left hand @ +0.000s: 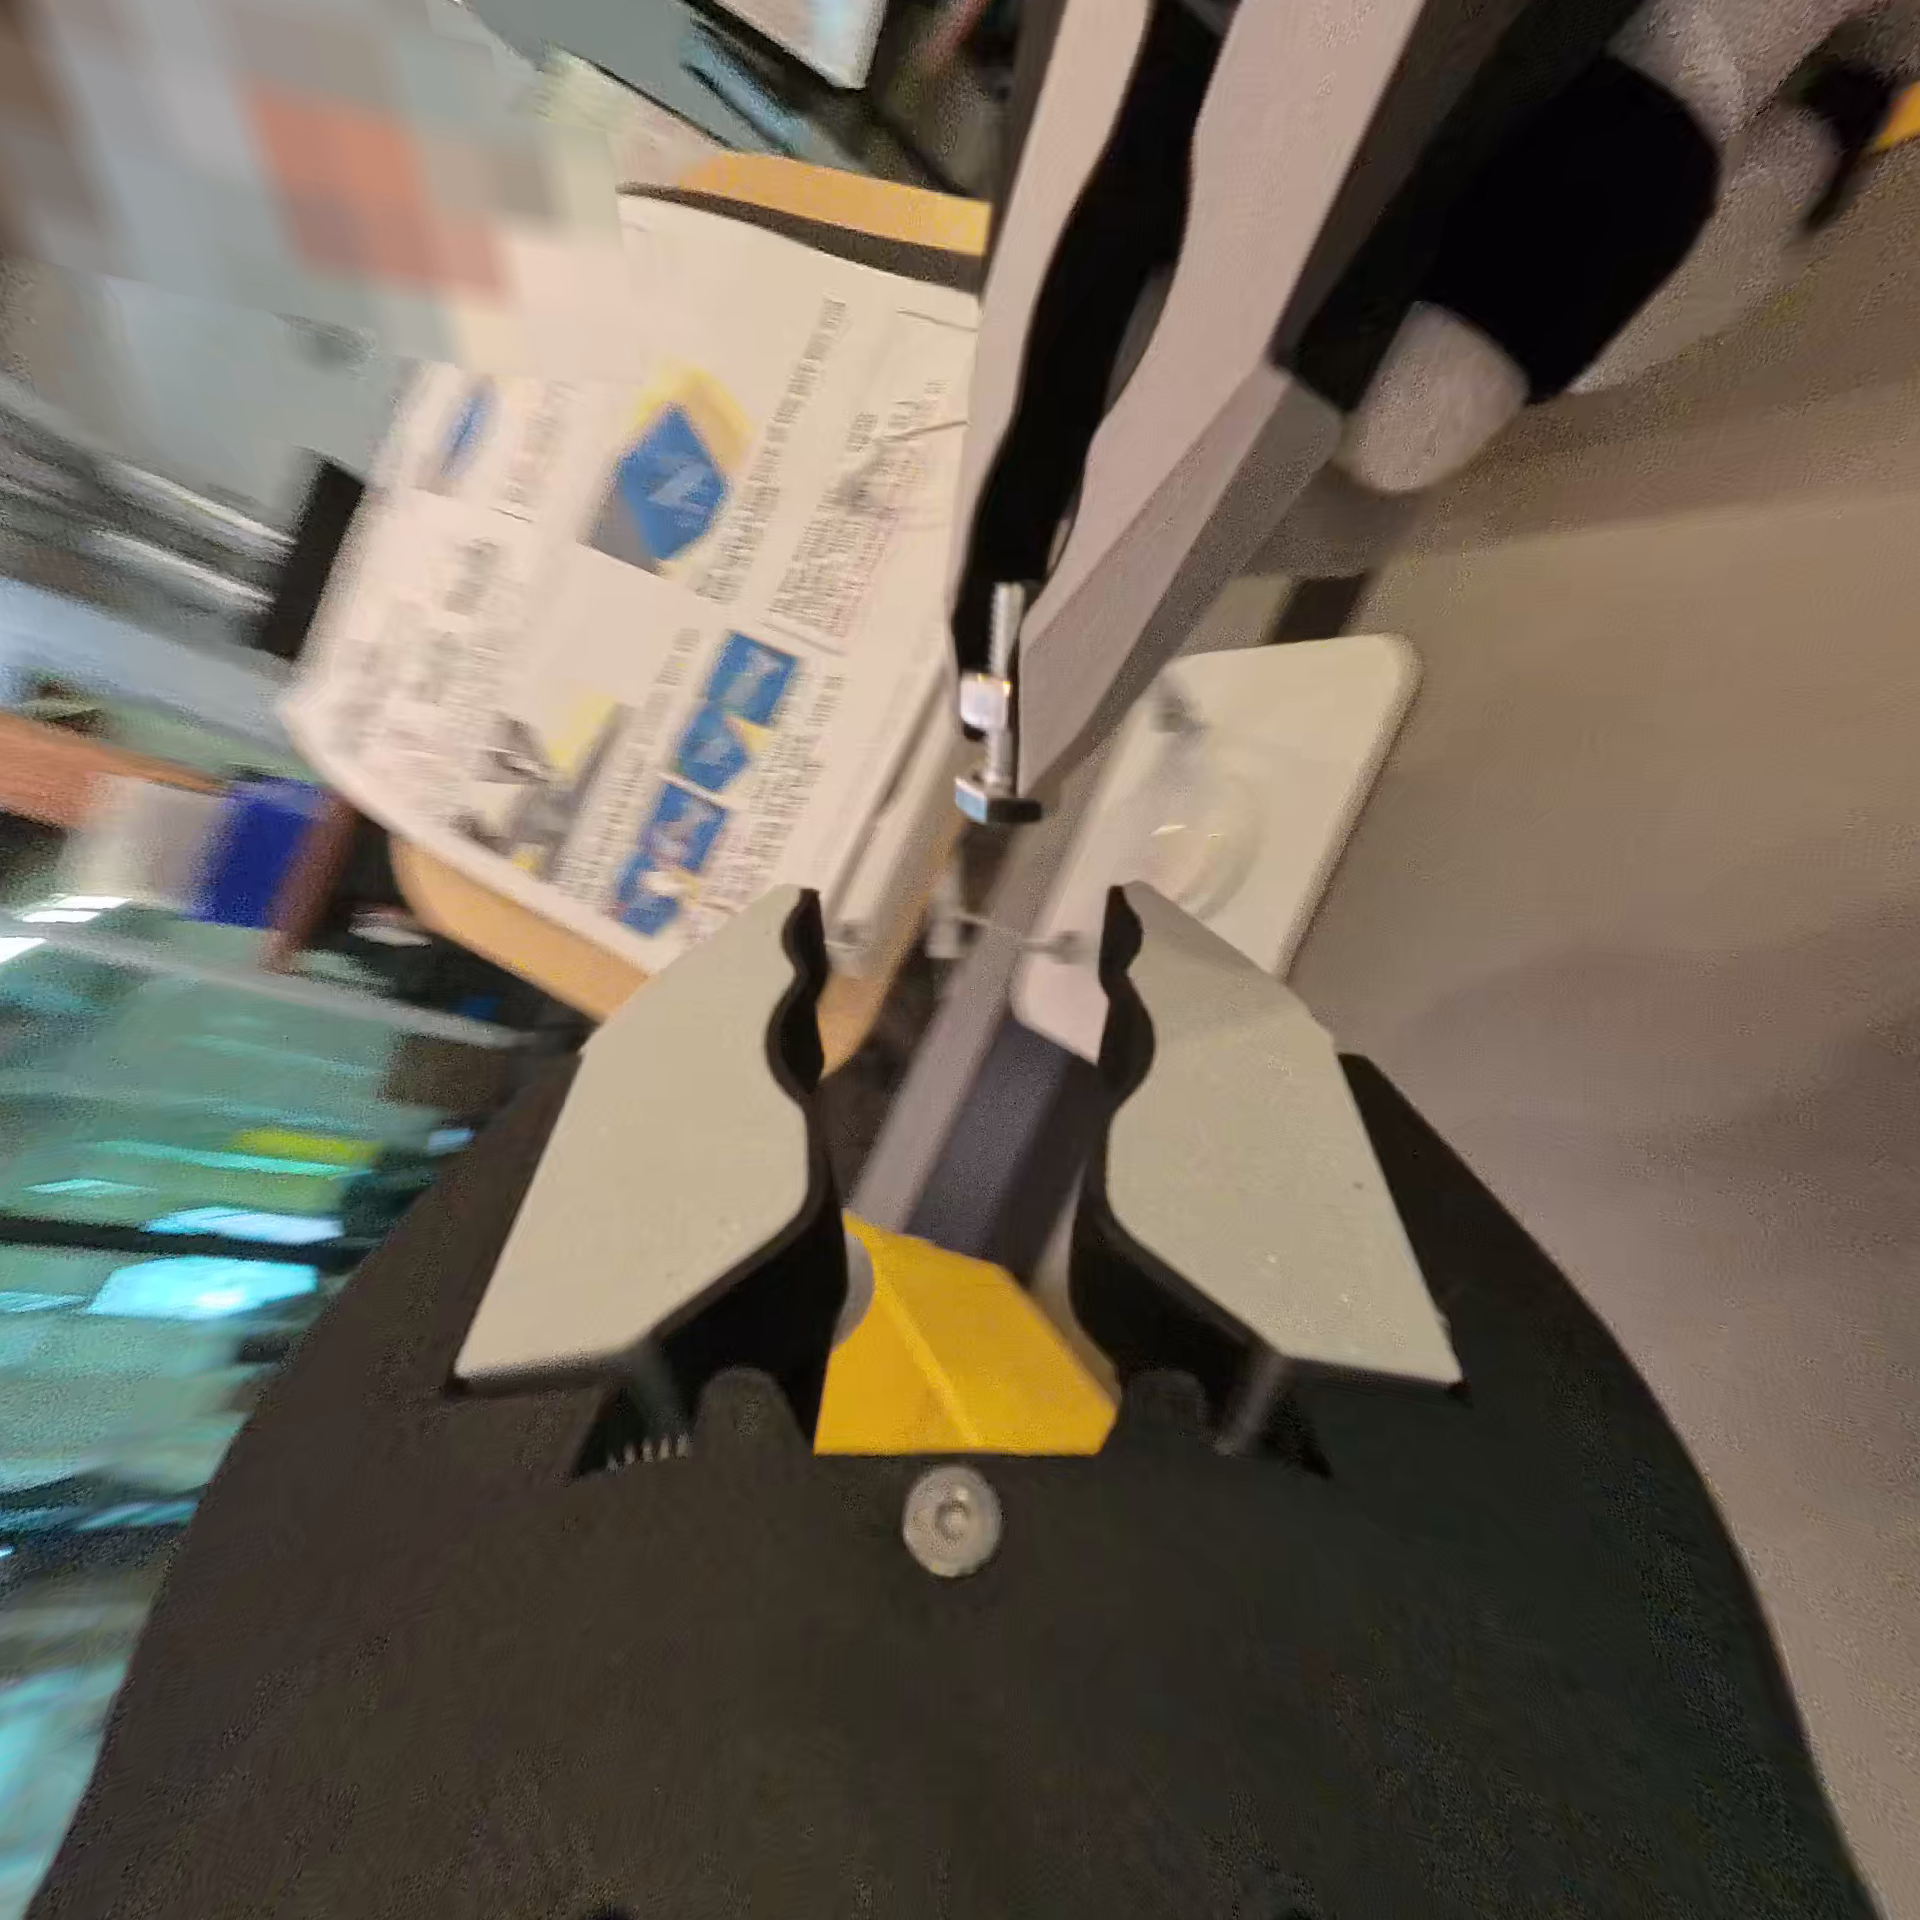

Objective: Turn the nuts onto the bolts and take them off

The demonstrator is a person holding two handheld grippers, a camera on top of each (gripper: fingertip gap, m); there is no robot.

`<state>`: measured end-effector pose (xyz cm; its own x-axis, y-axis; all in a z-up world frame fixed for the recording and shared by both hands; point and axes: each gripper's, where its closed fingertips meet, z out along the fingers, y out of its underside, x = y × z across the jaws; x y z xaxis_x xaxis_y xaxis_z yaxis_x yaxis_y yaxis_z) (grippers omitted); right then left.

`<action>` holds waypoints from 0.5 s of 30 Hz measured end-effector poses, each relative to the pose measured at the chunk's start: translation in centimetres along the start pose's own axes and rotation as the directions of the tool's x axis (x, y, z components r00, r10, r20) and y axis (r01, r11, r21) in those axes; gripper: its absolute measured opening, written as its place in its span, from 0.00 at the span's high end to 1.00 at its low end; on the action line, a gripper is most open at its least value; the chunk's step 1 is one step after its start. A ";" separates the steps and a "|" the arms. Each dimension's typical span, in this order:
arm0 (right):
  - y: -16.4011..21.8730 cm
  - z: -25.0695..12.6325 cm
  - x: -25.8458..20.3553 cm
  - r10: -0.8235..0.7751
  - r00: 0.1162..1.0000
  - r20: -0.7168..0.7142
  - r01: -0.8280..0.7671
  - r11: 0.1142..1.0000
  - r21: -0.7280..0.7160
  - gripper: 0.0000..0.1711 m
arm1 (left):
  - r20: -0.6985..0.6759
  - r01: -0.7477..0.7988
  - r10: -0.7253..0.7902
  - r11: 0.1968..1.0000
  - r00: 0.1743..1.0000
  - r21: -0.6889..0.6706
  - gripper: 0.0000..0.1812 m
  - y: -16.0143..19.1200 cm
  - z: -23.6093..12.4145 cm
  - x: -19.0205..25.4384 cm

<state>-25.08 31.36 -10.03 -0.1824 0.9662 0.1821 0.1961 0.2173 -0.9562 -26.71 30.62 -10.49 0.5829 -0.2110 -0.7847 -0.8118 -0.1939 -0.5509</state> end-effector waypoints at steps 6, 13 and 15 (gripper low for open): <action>0.8 -3.4 -3.1 -0.167 0.964 0.208 0.186 0.980 -0.075 0.90 | -0.676 0.415 -0.257 0.906 0.690 0.079 0.74 -2.8 -2.9 5.8; 3.0 -5.7 -8.5 -0.271 0.847 0.457 0.371 0.918 -0.143 0.91 | -0.939 0.536 -0.139 0.843 0.314 0.054 0.73 -4.3 -4.7 13.3; 3.3 -5.4 -9.6 -0.266 0.824 0.500 0.384 0.911 -0.148 0.91 | -0.968 0.555 -0.086 0.829 0.235 0.062 0.74 -4.8 -5.2 14.9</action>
<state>-17.43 23.59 -13.73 -0.6842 0.6690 0.2904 0.2508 0.5897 -0.7677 -13.90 23.42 -18.09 0.2414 -0.9606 0.1377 -0.3519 -0.2189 -0.9101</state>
